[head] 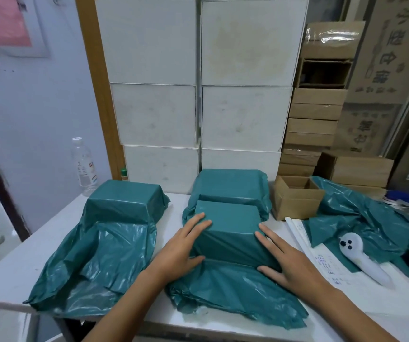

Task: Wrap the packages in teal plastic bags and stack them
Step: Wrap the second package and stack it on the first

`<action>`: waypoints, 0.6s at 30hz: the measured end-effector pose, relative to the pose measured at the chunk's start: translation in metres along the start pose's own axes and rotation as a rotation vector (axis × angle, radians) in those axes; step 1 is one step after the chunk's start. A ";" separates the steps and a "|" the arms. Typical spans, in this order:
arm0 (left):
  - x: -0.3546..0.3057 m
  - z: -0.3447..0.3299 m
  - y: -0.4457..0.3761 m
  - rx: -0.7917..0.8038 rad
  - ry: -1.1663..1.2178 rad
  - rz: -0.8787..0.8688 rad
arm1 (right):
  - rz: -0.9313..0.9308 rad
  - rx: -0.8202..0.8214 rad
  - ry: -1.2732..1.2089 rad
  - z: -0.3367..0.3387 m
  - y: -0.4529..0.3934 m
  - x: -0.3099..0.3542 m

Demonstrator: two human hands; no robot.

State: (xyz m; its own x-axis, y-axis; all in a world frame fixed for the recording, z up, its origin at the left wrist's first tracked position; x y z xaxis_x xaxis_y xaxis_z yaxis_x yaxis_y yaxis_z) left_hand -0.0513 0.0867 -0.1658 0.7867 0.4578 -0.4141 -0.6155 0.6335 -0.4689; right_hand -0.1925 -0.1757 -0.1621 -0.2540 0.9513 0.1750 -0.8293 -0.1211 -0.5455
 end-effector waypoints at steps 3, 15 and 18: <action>-0.005 0.001 0.000 0.002 0.033 0.014 | -0.031 -0.002 -0.040 0.003 0.004 0.003; -0.011 0.003 0.019 0.055 0.112 0.056 | -0.085 0.024 -0.114 0.016 0.010 0.013; -0.011 0.006 0.022 0.053 0.175 0.082 | -0.063 0.024 -0.056 0.007 0.009 0.004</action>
State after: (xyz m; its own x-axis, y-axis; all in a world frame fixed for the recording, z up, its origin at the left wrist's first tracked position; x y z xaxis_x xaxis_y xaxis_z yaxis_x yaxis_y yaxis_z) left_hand -0.0728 0.0992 -0.1667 0.7107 0.3973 -0.5806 -0.6703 0.6327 -0.3877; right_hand -0.2042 -0.1750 -0.1601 -0.2280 0.9399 0.2542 -0.8558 -0.0690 -0.5127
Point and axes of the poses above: each hand's wrist, its own y-axis away from the middle knuckle, its own z-axis out of the back of the hand, x = y × z, the point moved 5 cm from there along -y, towards the middle knuckle, and after that the axes turned 8 degrees about -x, right-handed, at the moved point
